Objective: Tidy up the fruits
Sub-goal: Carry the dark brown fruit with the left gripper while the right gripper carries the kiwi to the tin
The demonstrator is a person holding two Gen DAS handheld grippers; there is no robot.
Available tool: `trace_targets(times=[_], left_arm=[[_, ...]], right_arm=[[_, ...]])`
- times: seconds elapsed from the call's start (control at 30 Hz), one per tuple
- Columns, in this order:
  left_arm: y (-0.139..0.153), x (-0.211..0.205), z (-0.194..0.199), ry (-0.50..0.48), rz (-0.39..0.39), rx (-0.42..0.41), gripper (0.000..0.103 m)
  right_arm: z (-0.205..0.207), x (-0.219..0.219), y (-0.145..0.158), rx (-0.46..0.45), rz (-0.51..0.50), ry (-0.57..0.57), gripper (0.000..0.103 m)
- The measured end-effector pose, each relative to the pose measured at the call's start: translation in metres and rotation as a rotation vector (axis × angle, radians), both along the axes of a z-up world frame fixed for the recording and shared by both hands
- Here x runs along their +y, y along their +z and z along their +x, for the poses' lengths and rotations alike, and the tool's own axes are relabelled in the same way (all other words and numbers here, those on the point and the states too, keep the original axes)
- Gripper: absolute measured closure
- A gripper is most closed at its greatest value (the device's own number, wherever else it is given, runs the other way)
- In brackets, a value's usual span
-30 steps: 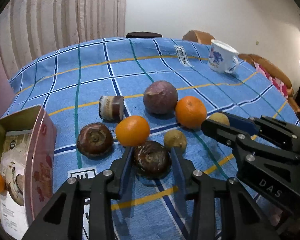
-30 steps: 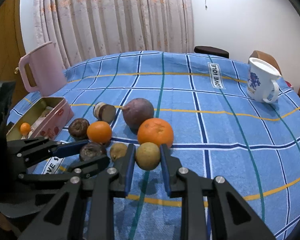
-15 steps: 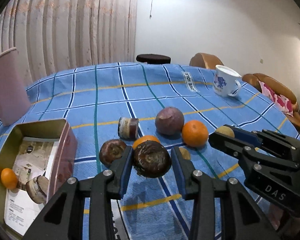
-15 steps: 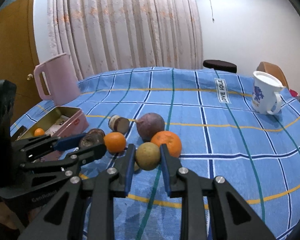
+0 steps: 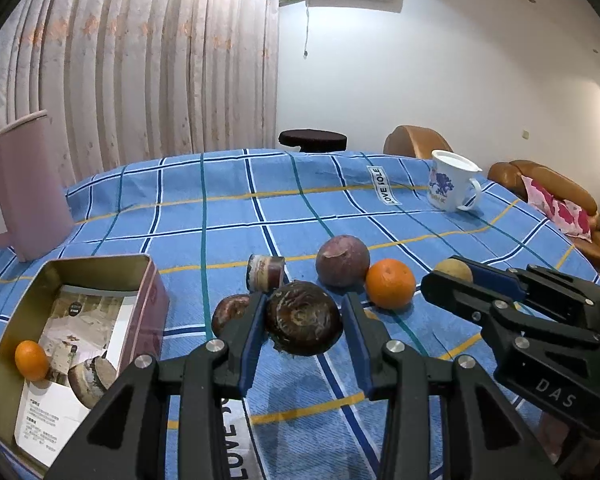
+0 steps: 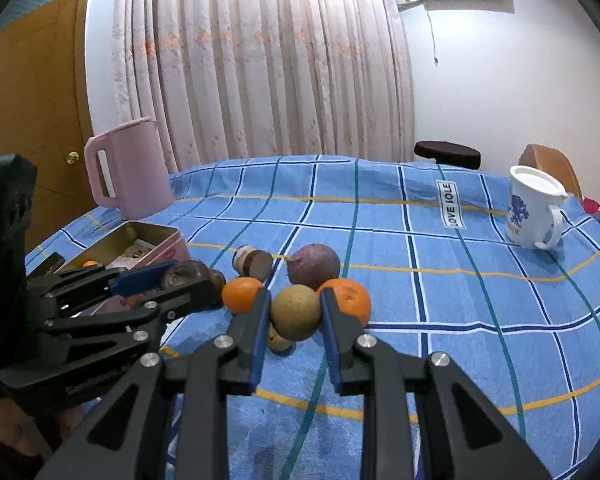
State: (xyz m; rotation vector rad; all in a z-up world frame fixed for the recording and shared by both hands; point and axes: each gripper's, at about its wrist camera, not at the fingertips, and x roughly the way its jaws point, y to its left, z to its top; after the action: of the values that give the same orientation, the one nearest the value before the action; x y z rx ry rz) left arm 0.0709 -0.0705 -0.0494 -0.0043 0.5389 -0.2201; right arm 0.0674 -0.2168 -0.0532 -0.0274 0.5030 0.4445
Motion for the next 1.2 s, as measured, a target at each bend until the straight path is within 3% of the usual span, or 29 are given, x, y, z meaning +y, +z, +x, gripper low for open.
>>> trace_targets(times=[1.2], left_arm=[[0.013,0.001,-0.031,0.059,0.024,-0.186,0.062]], right_arm=[[-0.023,0.000,0.009,-0.129,-0.005,0.009,0.075]])
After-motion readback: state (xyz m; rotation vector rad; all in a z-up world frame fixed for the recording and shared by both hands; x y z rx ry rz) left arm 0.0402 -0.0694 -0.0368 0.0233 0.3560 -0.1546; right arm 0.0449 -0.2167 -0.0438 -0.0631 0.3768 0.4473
